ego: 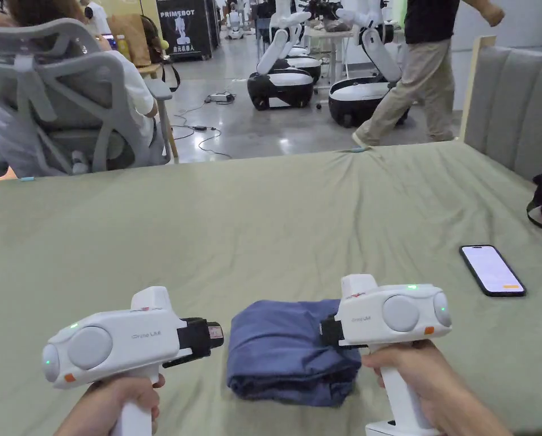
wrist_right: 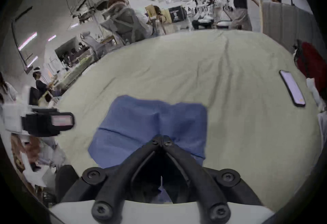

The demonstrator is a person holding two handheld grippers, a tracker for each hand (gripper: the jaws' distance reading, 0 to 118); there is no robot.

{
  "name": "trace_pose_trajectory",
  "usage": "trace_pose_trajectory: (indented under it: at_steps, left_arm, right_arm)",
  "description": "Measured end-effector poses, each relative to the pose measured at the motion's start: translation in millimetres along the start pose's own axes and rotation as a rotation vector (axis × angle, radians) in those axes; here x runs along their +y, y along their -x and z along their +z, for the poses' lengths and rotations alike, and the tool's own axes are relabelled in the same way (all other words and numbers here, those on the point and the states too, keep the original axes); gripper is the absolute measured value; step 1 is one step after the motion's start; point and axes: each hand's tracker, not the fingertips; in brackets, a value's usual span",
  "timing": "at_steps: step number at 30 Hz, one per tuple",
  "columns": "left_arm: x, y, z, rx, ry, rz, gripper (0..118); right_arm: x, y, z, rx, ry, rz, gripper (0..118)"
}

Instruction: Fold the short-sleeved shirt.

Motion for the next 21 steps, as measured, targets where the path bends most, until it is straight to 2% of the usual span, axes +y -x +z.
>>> trace_pose_trajectory:
  at_steps: [2,3,4,6,7,8,10,12,15,17,18,19,21]
  left_arm:
    - [1,4,-3,-0.009,0.003,-0.001,20]
    - [0,5,-6,-0.012,0.006,-0.002,34]
    - [0,5,-12,-0.008,0.008,0.002,64]
    - [0,7,-25,-0.002,0.019,0.002,105]
    - [-1,7,-35,0.005,0.023,0.007,113]
    - [0,9,-43,0.005,0.024,0.007,115]
    - [0,11,-61,-0.017,0.038,0.019,114]
    - [-2,13,-81,-0.044,0.095,0.058,107]
    - [-4,14,-113,-0.034,0.15,0.07,105]
    - [-4,16,-125,-0.066,0.173,0.061,82]
    - [-3,17,-128,-0.116,0.142,0.061,61]
    - [0,20,-129,-0.11,0.146,0.075,47]
    - [3,21,-124,-0.12,0.167,0.081,41]
  right_arm:
    - [-10,-3,-18,-0.036,0.038,-0.019,0]
    - [-15,-6,-21,-0.036,0.016,-0.026,0]
    - [-18,-8,-18,-0.022,-0.015,-0.04,0]
    - [-17,-10,-13,-0.011,-0.013,-0.052,0]
    - [-16,-11,-12,-0.01,-0.011,-0.051,0]
    - [-17,-10,-13,-0.01,-0.009,-0.052,0]
    - [-16,-10,-13,-0.009,-0.01,-0.053,0]
    - [-16,-10,-13,-0.013,-0.011,-0.049,0]
    - [-17,-9,-13,-0.014,-0.014,-0.043,0]
    - [-17,-10,-14,-0.018,-0.015,-0.056,0]
    - [-17,-9,-14,-0.021,-0.018,-0.06,0]
    - [-18,-8,-14,-0.026,-0.021,-0.062,0]
    - [-18,-6,-15,-0.036,-0.023,-0.059,0]
